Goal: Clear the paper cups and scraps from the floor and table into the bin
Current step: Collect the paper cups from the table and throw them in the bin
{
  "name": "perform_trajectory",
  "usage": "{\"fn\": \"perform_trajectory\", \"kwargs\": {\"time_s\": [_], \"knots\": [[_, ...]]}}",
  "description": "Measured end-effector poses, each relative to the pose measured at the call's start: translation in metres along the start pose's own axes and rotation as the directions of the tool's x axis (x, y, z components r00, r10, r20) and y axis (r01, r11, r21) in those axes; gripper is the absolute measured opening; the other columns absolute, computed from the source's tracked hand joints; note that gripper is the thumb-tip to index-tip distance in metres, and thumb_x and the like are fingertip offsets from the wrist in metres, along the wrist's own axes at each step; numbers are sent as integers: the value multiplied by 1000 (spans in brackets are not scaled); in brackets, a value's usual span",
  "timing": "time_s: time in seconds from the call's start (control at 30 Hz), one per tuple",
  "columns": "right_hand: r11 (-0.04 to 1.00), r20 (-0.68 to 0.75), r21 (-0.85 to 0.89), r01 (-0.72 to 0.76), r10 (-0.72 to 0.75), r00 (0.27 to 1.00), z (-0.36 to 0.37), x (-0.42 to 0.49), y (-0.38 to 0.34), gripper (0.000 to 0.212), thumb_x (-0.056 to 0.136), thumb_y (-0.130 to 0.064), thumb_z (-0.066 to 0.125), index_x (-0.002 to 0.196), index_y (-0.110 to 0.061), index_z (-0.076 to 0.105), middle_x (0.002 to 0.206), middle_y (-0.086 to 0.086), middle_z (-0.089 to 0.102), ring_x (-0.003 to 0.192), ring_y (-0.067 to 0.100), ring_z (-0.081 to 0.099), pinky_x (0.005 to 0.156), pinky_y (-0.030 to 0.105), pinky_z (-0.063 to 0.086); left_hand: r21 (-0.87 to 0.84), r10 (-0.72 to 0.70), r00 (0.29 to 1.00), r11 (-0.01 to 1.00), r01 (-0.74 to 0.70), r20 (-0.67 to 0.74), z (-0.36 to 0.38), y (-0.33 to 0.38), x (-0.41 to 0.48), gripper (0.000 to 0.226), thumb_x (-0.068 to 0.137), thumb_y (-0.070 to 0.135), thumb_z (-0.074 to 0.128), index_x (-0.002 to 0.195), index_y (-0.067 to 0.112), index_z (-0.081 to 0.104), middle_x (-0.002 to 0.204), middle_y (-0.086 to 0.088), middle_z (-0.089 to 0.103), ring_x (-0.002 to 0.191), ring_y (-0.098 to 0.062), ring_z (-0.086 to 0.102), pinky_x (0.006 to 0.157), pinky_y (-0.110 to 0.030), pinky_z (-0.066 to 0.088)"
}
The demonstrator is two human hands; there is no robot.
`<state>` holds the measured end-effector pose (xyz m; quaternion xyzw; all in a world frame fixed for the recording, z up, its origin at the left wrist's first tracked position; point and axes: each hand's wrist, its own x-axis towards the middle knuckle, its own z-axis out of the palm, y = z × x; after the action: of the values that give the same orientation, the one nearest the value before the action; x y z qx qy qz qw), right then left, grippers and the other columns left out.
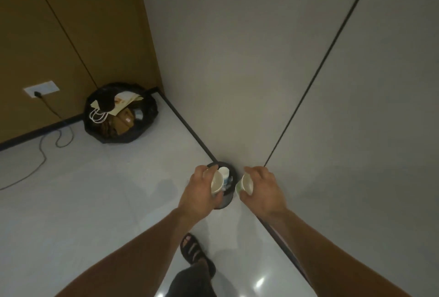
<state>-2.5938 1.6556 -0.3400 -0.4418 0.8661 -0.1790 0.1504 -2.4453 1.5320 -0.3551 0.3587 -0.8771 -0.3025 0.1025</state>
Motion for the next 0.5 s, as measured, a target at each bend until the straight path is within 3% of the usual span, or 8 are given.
{"fn": "perform_trajectory", "kwargs": {"time_s": [0.13, 0.27, 0.37, 0.5], "knots": [[999, 64, -35, -20, 22, 998, 17, 65, 6, 67, 80, -33, 69, 140, -20, 45, 137, 3, 44, 122, 24, 43, 99, 27, 38, -101, -10, 999, 995, 15, 51, 11, -22, 66, 76, 77, 32, 75, 142, 21, 38, 138, -4, 36, 120, -20, 46, 97, -24, 42], [998, 144, -54, -24, 31, 989, 60, 135, 25, 65, 83, -37, 67, 140, -20, 42, 141, 1, 41, 124, 20, 41, 101, 26, 40, -109, -120, 988, 985, 130, 94, 40, -62, 122, 75, 79, 30, 74, 143, 23, 35, 138, -2, 36, 118, -17, 46, 96, -26, 46], [999, 165, -31, -25, 30, 986, 104, 182, 49, 64, 82, -34, 70, 139, -20, 45, 139, 2, 45, 123, 20, 45, 99, 25, 42, -120, -164, 983, 978, 173, 77, 82, -99, 148, 70, 75, 22, 79, 136, 13, 46, 128, -9, 48, 108, -19, 54, 85, -20, 49], [998, 213, -1, -60, 59, 975, 190, 256, 98, 63, 82, -37, 73, 137, -23, 45, 136, -1, 49, 120, 18, 49, 95, 26, 49, -172, -261, 962, 947, 272, 85, 171, -160, 189, 71, 74, 24, 81, 134, 13, 45, 127, -3, 46, 107, -11, 49, 83, -23, 52]]}}
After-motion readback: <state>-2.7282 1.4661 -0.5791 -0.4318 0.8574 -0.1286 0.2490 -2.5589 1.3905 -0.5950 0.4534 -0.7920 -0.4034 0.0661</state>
